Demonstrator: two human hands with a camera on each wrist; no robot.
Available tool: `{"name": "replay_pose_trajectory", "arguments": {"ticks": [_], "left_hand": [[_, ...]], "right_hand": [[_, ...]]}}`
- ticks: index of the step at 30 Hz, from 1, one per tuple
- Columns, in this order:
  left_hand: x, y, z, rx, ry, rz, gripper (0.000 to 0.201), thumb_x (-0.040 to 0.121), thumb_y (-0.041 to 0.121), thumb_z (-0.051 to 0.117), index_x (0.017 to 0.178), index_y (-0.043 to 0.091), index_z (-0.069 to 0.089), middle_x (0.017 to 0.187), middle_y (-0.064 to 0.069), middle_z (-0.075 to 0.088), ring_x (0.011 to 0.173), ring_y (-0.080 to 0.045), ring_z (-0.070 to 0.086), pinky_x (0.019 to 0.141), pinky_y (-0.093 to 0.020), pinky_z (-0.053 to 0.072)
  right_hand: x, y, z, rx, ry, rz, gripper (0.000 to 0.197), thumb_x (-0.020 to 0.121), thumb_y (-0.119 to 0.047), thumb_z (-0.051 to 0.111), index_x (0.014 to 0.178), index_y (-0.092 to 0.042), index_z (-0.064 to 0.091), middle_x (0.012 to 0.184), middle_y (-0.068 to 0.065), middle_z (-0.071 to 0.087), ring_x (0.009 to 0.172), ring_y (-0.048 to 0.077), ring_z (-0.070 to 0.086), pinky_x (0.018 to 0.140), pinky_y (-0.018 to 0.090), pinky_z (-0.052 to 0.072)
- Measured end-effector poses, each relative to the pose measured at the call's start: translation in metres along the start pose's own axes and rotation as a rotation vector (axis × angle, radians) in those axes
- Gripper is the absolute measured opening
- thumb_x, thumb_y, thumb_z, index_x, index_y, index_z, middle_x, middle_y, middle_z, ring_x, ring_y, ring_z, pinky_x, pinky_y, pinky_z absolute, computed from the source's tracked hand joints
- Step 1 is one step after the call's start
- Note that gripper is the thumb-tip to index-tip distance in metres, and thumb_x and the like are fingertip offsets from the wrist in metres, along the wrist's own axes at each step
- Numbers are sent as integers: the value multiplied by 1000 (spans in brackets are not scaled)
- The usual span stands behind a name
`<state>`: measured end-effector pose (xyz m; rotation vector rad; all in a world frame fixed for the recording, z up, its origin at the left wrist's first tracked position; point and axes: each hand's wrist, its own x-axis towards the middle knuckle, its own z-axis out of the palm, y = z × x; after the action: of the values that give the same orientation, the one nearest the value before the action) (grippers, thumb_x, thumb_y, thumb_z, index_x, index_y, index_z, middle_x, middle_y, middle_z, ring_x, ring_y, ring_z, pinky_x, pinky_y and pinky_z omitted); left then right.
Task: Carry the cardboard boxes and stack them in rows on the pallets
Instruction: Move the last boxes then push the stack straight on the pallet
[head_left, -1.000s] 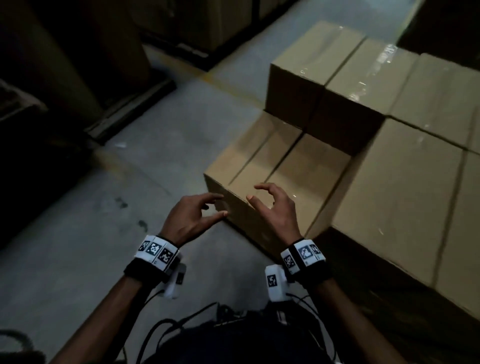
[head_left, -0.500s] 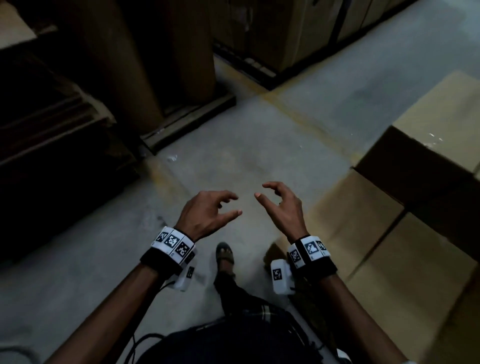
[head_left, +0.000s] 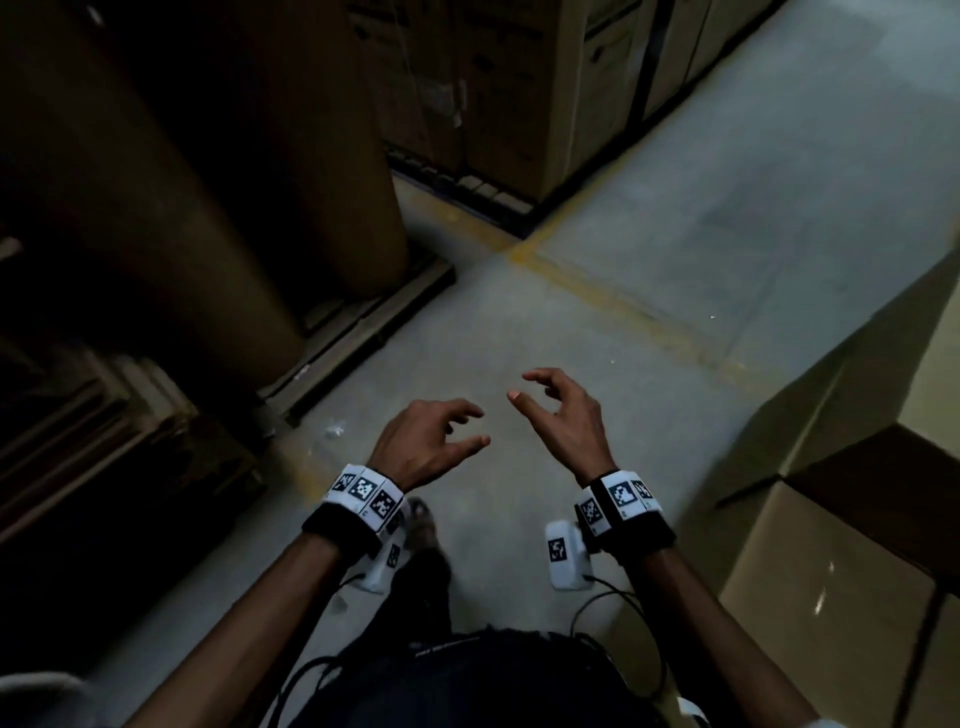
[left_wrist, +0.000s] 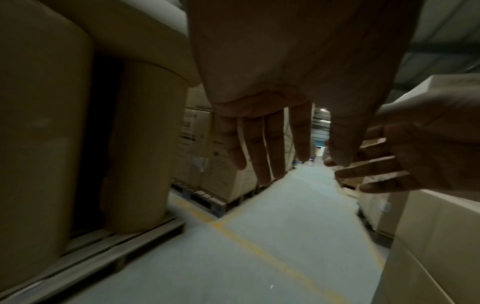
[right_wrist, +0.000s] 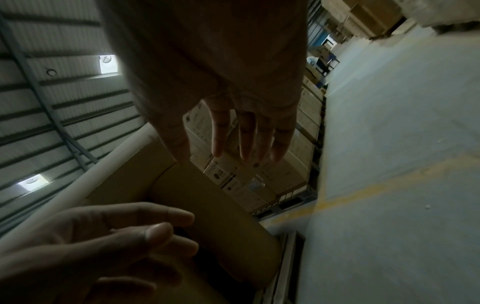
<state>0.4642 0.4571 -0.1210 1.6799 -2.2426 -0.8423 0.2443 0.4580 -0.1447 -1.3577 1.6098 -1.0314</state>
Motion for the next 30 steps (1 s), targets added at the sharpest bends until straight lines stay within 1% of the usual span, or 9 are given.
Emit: {"name": "replay_pose_trajectory", "arguments": {"ticks": [3,8,10,13,16,18,23,28,30], "left_hand": [[81,-8,-22,33,-29,60,61,76,77,54,124,42,65,117,14,72,92,-4,67,82,-32,56],[235,-26,-64,51,-38,147,53,81,71,61,123,40,66,114,12,72,92,-8,68,81,-33,57],[297,-22,-77,110,-62,212,50,85,67,63,125,38,65,117,9,72,100,-13,69,83,-34,56],[384,-6,-87,243,-102,344,50,91,63,62,132,34,61,124,4,70,112,-20,65,89,-36,53],[462,22,-84,263,-176,430,50,92,61,61,134,33,60,127,3,69,114,-22,64,88,-34,51],[501,41,-78,260,-219,475,51,92,61,61,134,33,60,129,3,69,114,-22,64,89,-35,51],[623,94,-49,247,-321,568,51,91,62,61,133,33,62,130,4,69,115,-21,64,91,-35,53],[772,176,-3,250,-376,633,49,89,61,64,130,34,64,128,5,69,116,-20,63,92,-36,52],[831,224,18,250,-377,658,48,88,62,64,128,34,64,126,5,69,117,-20,63,92,-37,52]], "right_hand": [[71,-3,3,-21,42,6,34,87,-46,77,117,-32,69,127,-10,68,119,13,60,96,37,51],[200,-17,-4,-66,109,41,36,87,-48,77,119,-33,68,130,-10,66,119,12,59,93,33,48],[247,-24,-17,-81,159,85,35,88,-48,77,118,-33,68,129,-10,66,119,13,59,90,31,46],[312,-27,-37,-97,232,118,33,89,-46,76,118,-33,68,129,-10,66,120,15,60,88,31,46],[368,-12,-61,-125,299,173,36,89,-48,76,120,-33,67,132,-9,65,121,16,59,90,35,48],[394,0,-78,-122,343,213,37,88,-49,75,121,-33,67,131,-9,65,120,15,59,94,38,51],[474,46,-147,-91,469,321,35,89,-46,76,120,-33,67,129,-8,66,118,17,60,92,37,49],[568,109,-247,-45,616,360,32,89,-41,78,117,-31,68,127,-7,67,115,18,61,89,35,49],[603,130,-300,-32,649,391,33,88,-41,78,117,-30,68,127,-5,67,116,20,62,87,33,48]]}}
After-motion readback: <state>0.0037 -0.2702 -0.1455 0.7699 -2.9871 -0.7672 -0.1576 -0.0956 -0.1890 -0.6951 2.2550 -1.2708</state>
